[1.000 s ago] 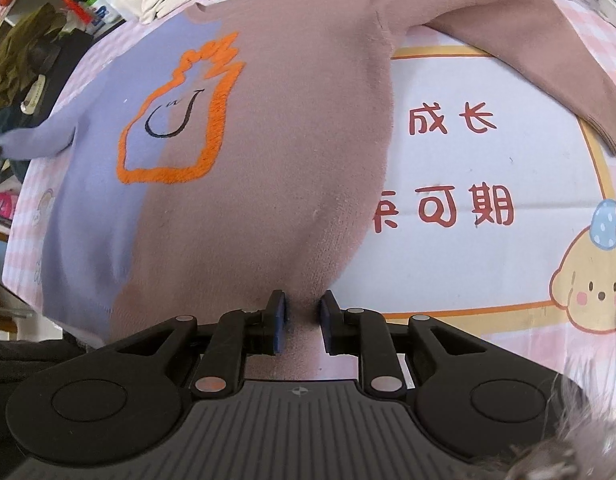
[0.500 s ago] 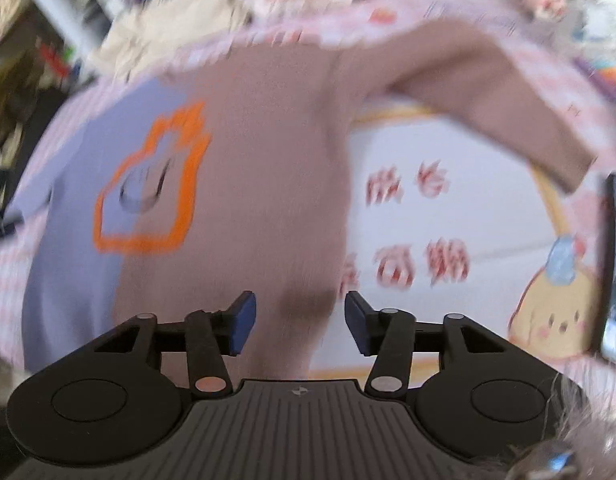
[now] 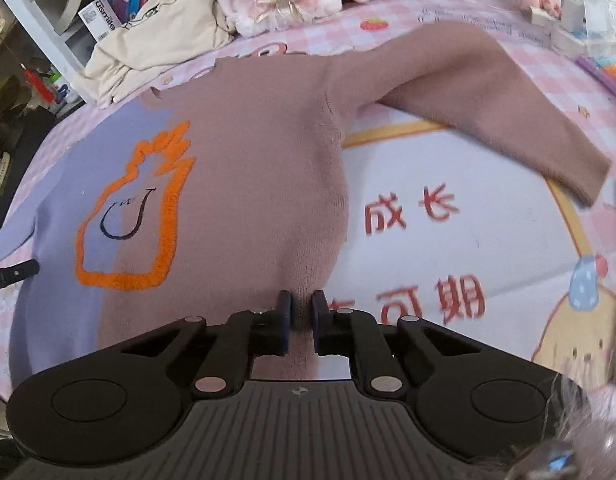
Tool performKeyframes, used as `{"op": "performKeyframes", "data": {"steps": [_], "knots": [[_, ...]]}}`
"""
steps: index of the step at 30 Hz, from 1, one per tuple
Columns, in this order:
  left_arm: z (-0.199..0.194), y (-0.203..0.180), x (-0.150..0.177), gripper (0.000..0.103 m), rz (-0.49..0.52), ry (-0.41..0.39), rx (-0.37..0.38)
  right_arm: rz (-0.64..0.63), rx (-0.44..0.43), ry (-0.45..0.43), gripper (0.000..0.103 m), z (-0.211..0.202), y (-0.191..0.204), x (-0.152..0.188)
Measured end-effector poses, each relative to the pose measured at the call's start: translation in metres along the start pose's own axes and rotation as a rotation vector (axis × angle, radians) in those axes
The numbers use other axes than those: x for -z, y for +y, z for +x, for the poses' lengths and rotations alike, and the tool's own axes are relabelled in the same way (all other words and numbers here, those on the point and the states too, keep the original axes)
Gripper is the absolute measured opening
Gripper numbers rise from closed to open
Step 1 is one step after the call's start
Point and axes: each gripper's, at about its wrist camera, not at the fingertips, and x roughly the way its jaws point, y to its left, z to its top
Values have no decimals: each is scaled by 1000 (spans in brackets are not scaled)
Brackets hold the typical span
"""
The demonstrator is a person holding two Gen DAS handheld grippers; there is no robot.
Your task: Fold clothes
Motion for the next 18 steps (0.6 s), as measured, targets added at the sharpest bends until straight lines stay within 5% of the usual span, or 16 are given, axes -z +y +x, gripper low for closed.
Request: {"op": "performKeyframes", "data": {"steps": [8,18], "knots": [[12,-21,-5,3,50,-20,4,-157,163,-116,10,23,7,-29],[27,-2,-25,3,24,-34,-44,-134,40,-66,11,13,13,-7]]}}
